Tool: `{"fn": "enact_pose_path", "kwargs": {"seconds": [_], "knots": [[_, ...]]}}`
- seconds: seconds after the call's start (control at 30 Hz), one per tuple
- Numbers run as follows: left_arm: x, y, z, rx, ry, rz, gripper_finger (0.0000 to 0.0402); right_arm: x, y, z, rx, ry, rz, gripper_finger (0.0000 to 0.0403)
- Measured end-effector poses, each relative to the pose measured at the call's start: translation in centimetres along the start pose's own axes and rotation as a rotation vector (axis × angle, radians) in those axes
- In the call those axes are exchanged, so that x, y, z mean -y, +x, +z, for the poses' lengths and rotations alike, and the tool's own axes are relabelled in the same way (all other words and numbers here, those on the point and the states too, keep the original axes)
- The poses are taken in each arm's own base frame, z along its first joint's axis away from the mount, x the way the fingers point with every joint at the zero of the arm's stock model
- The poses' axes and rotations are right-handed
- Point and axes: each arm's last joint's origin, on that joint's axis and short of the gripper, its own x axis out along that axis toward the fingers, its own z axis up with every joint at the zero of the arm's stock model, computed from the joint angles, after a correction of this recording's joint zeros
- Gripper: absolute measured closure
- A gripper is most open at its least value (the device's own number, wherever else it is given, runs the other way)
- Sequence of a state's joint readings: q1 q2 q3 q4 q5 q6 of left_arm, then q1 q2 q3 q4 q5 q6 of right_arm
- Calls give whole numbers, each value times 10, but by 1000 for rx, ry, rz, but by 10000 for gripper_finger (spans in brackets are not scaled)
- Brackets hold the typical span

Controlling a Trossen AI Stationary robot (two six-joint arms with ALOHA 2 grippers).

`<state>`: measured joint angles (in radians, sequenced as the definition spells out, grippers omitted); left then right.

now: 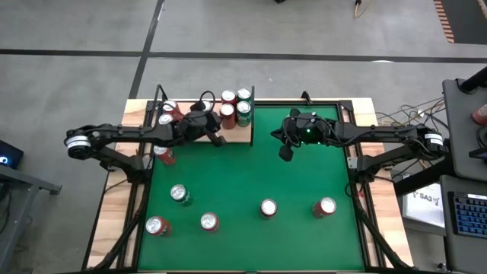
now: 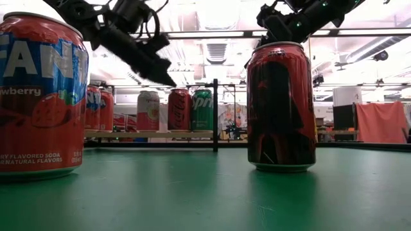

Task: Place canned beverage on shelf
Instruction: Put the pink-white soda can on the shelf aligned with the other pink-white soda can

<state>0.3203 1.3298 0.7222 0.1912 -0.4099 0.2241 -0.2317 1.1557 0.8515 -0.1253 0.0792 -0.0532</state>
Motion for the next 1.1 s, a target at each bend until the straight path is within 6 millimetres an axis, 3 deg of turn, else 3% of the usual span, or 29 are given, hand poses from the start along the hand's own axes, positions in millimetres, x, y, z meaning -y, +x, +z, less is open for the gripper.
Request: {"fn": "enact_pose_path", "kwargs": {"seconds": [0.23, 0.6, 0.83, 1.1], "knots": [[0, -26, 26, 119, 50, -23, 402, 1, -3, 9, 36, 179, 0, 392], [-28, -104, 43, 257, -15, -56, 402, 3, -13, 45, 106, 340, 0, 392], [-48, -139, 38, 296, -64, -50, 402, 17, -15, 68, -117, 440, -259, 392], [-56, -154, 37, 338, -54, -36, 402, 43, -4, 74, -484, 585, -425, 392]]}}
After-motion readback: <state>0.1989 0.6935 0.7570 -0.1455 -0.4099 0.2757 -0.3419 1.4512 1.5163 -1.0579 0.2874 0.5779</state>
